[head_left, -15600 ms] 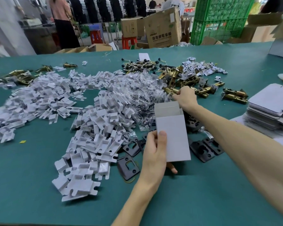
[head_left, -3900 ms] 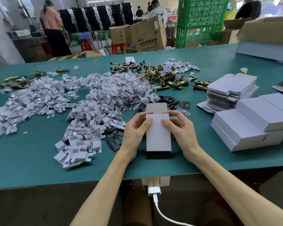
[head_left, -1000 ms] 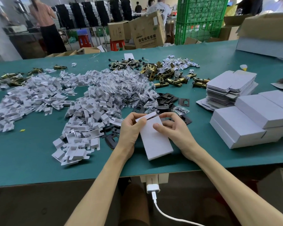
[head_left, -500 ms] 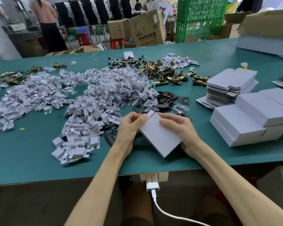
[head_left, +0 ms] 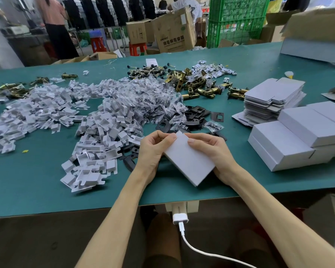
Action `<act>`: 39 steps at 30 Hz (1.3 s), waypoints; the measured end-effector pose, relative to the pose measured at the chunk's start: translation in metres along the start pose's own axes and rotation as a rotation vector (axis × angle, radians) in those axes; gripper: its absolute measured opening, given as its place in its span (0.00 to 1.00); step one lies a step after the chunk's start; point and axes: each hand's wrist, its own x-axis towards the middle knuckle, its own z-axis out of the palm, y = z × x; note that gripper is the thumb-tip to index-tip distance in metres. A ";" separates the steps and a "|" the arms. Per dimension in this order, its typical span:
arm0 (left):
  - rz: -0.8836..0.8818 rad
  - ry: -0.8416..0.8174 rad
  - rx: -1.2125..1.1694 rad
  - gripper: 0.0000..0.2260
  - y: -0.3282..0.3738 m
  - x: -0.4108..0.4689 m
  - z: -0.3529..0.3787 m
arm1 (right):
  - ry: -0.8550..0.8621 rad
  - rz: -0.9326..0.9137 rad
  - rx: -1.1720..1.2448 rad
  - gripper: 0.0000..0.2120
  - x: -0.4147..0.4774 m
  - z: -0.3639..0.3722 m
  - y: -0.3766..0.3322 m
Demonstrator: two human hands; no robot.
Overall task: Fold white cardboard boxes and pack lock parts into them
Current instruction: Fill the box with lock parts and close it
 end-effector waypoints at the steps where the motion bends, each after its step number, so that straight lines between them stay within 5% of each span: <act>1: 0.005 0.002 0.004 0.06 0.000 0.000 0.000 | 0.004 -0.002 -0.003 0.11 0.000 0.000 0.000; 39: 0.004 0.015 0.010 0.06 0.002 -0.005 0.003 | -0.041 -0.013 -0.051 0.15 0.001 0.000 0.000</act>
